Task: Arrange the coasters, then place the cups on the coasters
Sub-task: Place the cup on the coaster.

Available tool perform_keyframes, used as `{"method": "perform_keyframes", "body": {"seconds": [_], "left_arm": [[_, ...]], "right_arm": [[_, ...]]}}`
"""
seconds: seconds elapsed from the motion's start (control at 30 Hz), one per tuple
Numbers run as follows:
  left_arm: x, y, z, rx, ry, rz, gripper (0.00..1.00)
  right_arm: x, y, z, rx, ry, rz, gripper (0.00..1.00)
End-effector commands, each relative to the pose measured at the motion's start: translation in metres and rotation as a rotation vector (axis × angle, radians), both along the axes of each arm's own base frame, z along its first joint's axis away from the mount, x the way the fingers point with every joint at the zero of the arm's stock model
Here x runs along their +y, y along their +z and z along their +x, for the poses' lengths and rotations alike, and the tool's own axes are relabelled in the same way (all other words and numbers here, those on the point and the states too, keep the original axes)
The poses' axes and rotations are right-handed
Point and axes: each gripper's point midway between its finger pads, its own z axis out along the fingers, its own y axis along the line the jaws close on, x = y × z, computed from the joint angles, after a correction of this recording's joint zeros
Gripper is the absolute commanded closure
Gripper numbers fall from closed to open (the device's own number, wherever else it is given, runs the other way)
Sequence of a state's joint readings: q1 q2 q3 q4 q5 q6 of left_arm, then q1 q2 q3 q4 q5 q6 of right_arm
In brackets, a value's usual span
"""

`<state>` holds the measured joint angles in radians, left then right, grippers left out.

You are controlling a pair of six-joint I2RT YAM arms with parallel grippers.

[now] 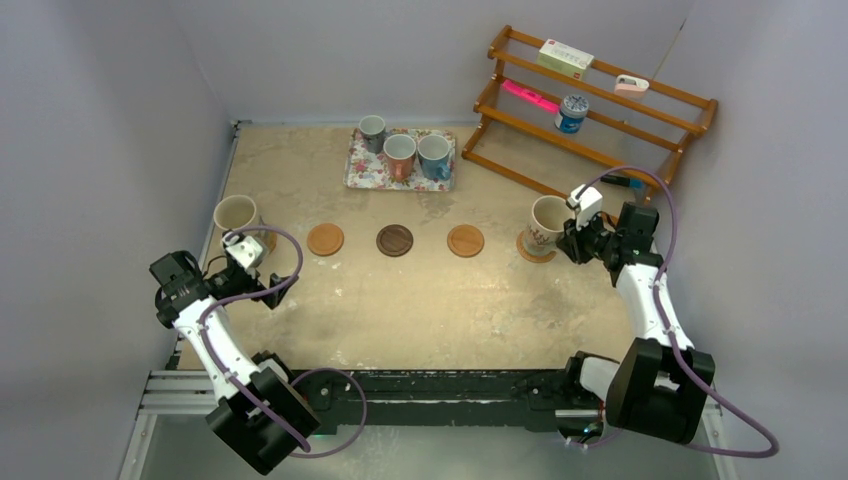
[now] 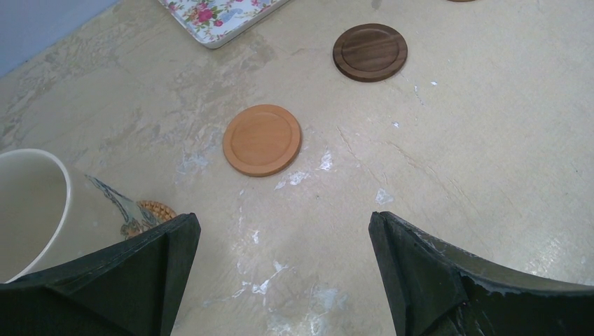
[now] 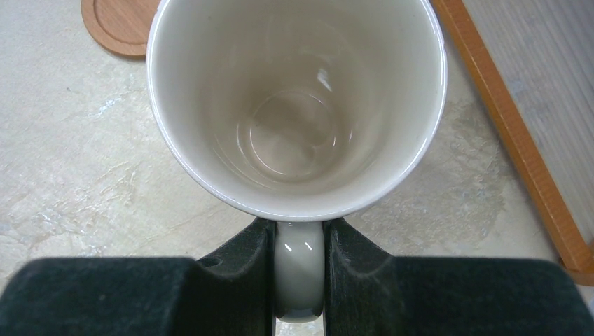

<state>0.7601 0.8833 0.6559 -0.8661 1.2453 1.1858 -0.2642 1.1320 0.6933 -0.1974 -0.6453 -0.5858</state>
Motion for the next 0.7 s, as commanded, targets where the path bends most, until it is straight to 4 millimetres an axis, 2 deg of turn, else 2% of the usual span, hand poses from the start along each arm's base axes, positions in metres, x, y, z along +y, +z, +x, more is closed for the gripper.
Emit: {"method": "perform_keyframes", "body": {"seconds": [0.0,0.67], "left_arm": [[-0.0024,0.0119,0.0019,-0.057,-0.026,-0.002,0.0],[-0.003,0.011,0.0018,-0.054,-0.031,-0.008,0.0]], "right_arm": [[0.0,0.0295,0.02,-0.147,0.031,-0.007,1.0],[-0.0031,0.0218,0.0254,-0.151,0.027,-0.018,1.0]]}}
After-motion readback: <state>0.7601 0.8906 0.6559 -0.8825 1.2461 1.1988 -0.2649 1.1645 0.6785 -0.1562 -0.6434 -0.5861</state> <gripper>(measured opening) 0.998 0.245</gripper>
